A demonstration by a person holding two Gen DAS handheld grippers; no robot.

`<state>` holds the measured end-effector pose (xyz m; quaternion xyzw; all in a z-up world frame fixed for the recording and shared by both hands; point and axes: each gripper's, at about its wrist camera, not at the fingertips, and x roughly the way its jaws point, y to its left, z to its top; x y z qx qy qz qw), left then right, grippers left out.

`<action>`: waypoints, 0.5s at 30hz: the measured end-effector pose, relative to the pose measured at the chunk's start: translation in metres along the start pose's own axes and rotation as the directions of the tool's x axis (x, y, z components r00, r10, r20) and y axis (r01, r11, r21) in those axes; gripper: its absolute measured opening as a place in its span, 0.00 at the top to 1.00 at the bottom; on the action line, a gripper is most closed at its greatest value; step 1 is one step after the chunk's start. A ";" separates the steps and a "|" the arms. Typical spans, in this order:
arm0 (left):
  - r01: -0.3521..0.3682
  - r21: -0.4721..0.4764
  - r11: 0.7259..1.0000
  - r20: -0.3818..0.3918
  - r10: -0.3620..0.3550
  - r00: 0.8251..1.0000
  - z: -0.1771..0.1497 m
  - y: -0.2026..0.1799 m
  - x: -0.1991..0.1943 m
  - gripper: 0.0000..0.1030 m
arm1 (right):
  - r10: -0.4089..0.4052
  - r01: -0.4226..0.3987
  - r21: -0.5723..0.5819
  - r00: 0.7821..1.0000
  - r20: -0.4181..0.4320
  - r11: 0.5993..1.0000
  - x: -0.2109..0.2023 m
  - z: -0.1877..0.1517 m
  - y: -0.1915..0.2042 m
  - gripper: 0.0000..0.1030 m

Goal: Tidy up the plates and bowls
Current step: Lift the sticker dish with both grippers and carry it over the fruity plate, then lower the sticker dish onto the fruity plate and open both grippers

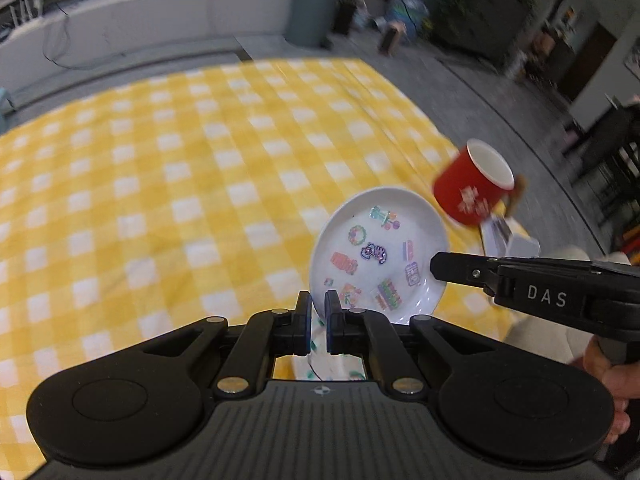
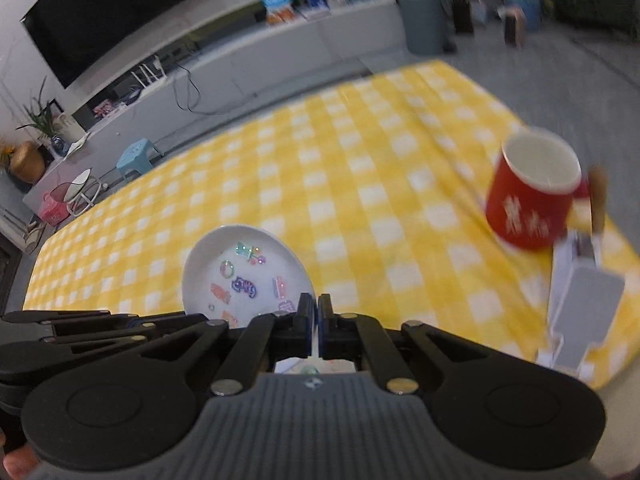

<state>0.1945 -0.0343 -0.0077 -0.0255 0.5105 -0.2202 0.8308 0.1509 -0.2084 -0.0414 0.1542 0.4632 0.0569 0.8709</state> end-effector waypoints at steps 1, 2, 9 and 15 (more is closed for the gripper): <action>0.006 -0.002 1.000 -0.019 -0.006 1.000 0.000 -0.001 0.005 0.94 | 0.002 -0.002 0.014 1.000 -0.012 1.000 0.001 -0.004 -0.005 1.00; 0.005 0.004 1.000 -0.037 -0.005 0.999 0.000 -0.004 0.010 0.94 | 0.004 -0.003 0.028 1.000 -0.023 1.000 0.003 -0.008 -0.010 1.00; -0.002 0.070 0.998 -0.144 0.012 0.989 -0.021 -0.028 0.034 0.94 | 0.025 -0.015 0.099 0.994 -0.103 0.995 0.012 -0.035 -0.040 1.00; -0.036 0.142 0.989 -0.177 0.061 0.982 -0.032 -0.045 0.051 0.83 | 0.046 -0.023 0.161 0.989 -0.141 0.987 0.026 -0.048 -0.060 1.00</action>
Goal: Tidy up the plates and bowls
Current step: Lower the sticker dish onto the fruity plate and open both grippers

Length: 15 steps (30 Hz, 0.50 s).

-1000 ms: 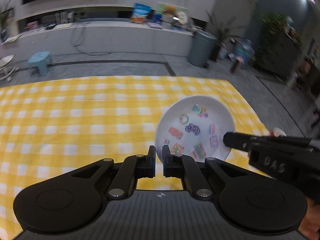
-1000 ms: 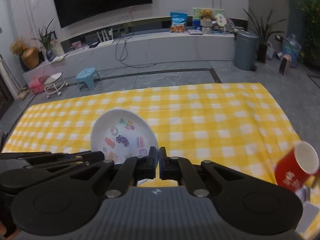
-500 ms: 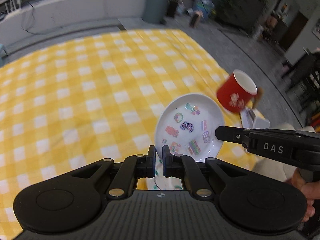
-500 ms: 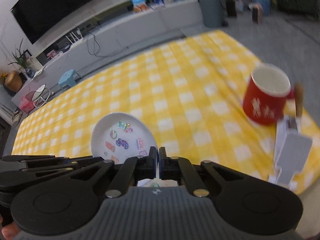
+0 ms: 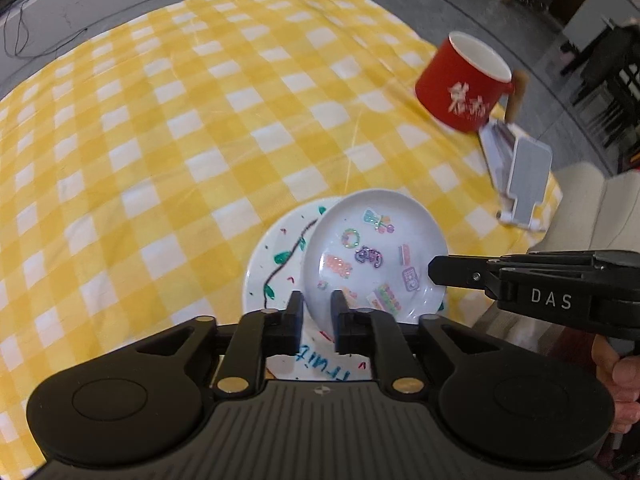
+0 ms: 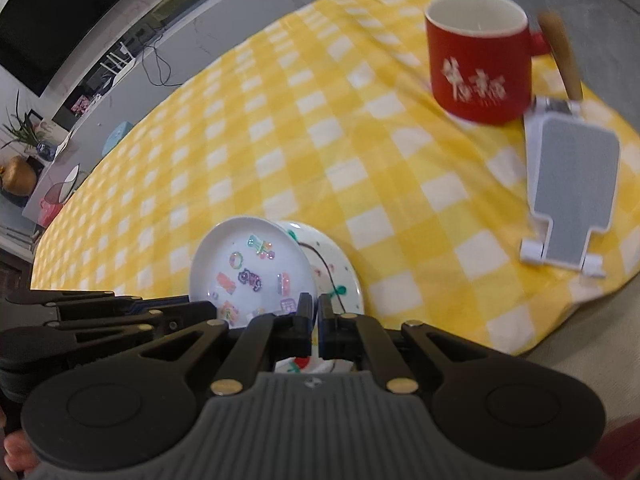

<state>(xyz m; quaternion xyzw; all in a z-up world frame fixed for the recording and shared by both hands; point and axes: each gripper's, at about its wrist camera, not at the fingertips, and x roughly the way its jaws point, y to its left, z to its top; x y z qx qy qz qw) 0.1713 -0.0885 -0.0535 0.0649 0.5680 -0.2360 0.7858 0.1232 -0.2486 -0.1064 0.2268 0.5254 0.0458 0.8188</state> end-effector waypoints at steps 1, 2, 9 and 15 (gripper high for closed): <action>-0.022 0.006 1.000 -0.003 0.022 1.000 -0.001 -0.002 0.003 0.83 | 0.006 -0.006 0.008 1.000 -0.006 1.000 0.002 -0.002 -0.002 1.00; -0.041 0.009 0.999 -0.007 0.041 0.999 -0.001 -0.004 0.005 0.83 | 0.014 -0.014 0.015 1.000 -0.012 1.000 0.005 -0.004 -0.003 1.00; -0.056 0.039 0.998 0.003 0.056 0.998 -0.003 -0.007 0.010 0.75 | 0.028 -0.027 0.060 0.999 -0.020 0.998 0.012 -0.006 -0.012 1.00; -0.116 0.094 0.989 0.018 0.115 0.993 -0.005 -0.017 0.011 0.64 | 0.037 -0.036 0.020 0.999 -0.035 0.999 0.017 -0.005 -0.010 0.99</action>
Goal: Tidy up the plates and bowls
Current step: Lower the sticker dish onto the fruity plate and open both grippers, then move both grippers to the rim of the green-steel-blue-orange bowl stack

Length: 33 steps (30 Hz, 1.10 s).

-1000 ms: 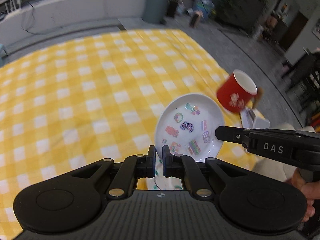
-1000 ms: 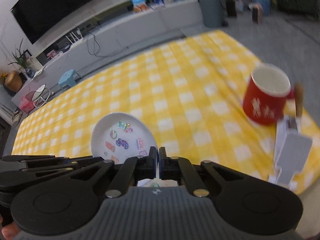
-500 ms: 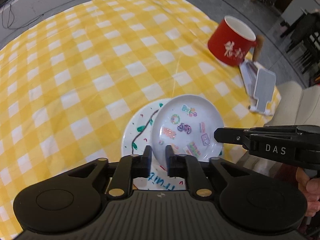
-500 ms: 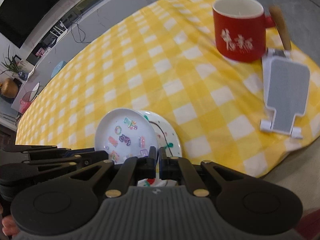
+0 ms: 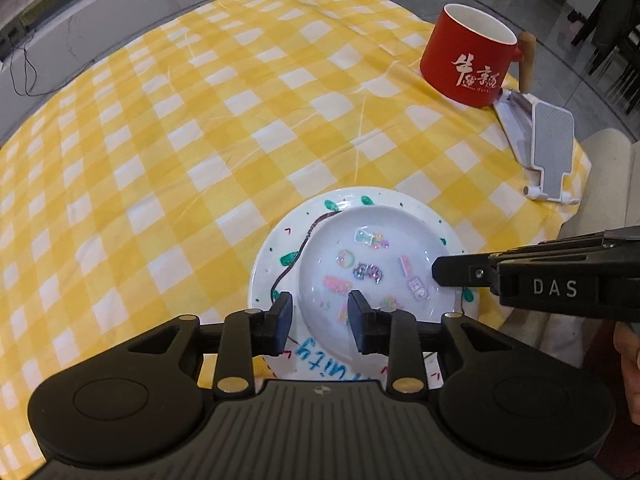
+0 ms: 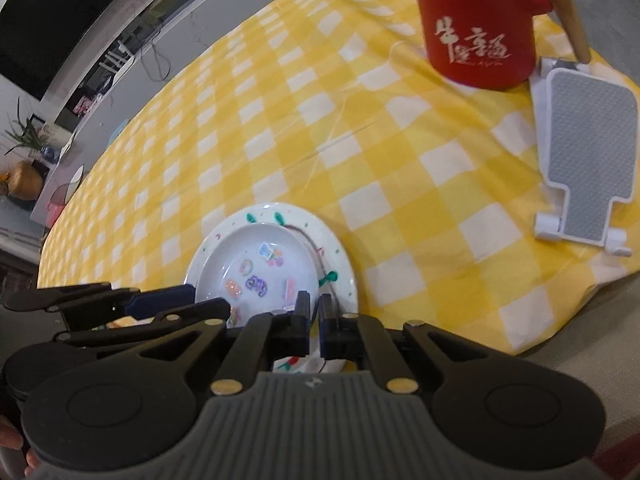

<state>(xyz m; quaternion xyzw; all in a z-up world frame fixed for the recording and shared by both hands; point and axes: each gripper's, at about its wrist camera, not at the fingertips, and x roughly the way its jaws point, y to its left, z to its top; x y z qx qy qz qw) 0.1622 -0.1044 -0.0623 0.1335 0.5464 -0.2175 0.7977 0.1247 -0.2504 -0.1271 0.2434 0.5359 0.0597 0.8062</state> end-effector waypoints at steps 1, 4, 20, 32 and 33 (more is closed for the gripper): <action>0.000 0.015 1.000 -0.004 0.000 1.000 0.000 -0.002 0.000 0.64 | 0.005 -0.005 -0.006 1.000 -0.006 1.000 0.001 -0.001 0.002 0.98; -0.006 0.053 0.999 -0.002 0.006 1.000 -0.001 -0.005 -0.004 0.61 | 0.004 -0.004 -0.030 1.000 -0.009 1.000 0.002 -0.004 0.005 0.97; -0.041 -0.055 0.998 0.188 0.051 0.981 0.000 0.019 -0.046 0.45 | 0.028 -0.020 -0.144 0.998 0.048 0.989 -0.019 -0.013 0.015 0.12; -0.133 -0.207 0.969 0.625 0.236 0.744 -0.024 0.022 -0.135 0.14 | 0.058 0.008 -0.228 0.958 0.281 0.974 -0.064 -0.019 0.030 0.03; -0.126 -0.217 0.968 0.630 0.237 0.740 -0.025 0.024 -0.143 0.13 | 0.063 0.012 -0.241 0.951 0.303 0.970 -0.068 -0.019 0.035 0.03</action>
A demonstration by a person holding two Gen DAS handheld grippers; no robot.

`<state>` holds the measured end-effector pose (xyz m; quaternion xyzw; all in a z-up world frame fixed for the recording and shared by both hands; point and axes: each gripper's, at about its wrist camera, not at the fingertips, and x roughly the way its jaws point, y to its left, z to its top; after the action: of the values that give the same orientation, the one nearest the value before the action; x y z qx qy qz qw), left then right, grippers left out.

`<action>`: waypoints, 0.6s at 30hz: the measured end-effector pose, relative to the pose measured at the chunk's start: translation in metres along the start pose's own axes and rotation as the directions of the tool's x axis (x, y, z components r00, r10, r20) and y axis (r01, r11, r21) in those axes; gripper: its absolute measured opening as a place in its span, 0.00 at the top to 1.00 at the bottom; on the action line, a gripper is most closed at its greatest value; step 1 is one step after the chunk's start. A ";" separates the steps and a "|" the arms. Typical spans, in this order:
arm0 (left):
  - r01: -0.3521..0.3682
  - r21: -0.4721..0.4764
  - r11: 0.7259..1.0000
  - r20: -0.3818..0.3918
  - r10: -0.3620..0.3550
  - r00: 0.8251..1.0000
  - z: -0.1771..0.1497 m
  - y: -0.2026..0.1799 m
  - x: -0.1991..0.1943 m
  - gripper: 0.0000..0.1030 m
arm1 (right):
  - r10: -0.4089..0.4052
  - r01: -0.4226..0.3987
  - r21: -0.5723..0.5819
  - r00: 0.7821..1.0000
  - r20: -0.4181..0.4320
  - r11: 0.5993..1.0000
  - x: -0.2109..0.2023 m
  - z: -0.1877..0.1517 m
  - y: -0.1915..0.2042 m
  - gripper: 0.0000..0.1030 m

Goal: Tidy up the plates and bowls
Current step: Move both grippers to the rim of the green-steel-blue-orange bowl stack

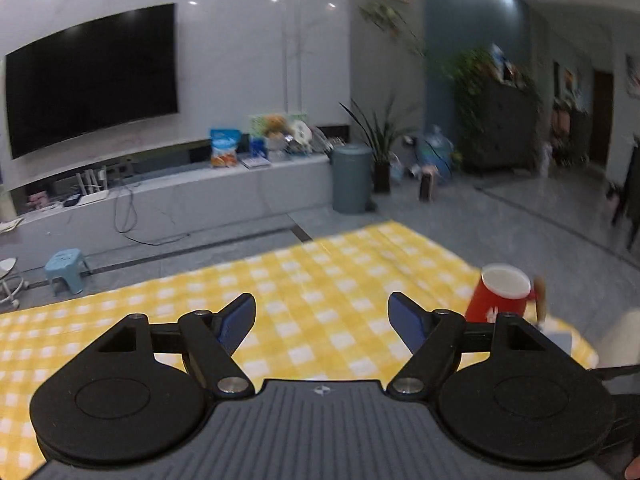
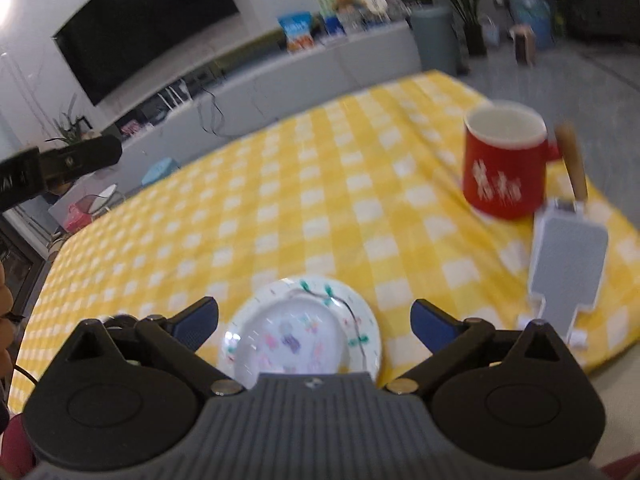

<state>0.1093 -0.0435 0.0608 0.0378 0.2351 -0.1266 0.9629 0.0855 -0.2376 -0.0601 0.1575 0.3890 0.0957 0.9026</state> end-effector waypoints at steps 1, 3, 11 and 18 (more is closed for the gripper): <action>0.001 -0.006 1.000 0.003 -0.001 1.000 0.003 0.003 -0.005 0.13 | -0.011 0.011 -0.010 0.999 0.038 1.000 -0.004 0.002 0.006 0.03; -0.001 -0.001 1.000 0.027 0.001 1.000 0.010 0.007 -0.018 0.11 | -0.044 0.048 -0.027 0.990 0.134 0.998 -0.015 0.005 0.018 0.03; -0.199 -0.136 0.971 0.030 0.205 0.978 0.011 0.027 -0.054 0.06 | 0.083 -0.096 0.055 0.975 0.206 0.994 -0.025 0.020 0.038 0.03; -0.308 -0.118 0.944 -0.098 0.298 0.950 -0.023 0.048 -0.053 0.06 | 0.183 -0.184 -0.052 0.983 -0.022 0.982 -0.003 0.023 0.082 0.03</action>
<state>0.0665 0.0177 0.0653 0.0150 0.2720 0.0405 0.9613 0.0964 -0.1666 -0.0139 0.1675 0.3778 0.1903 0.8905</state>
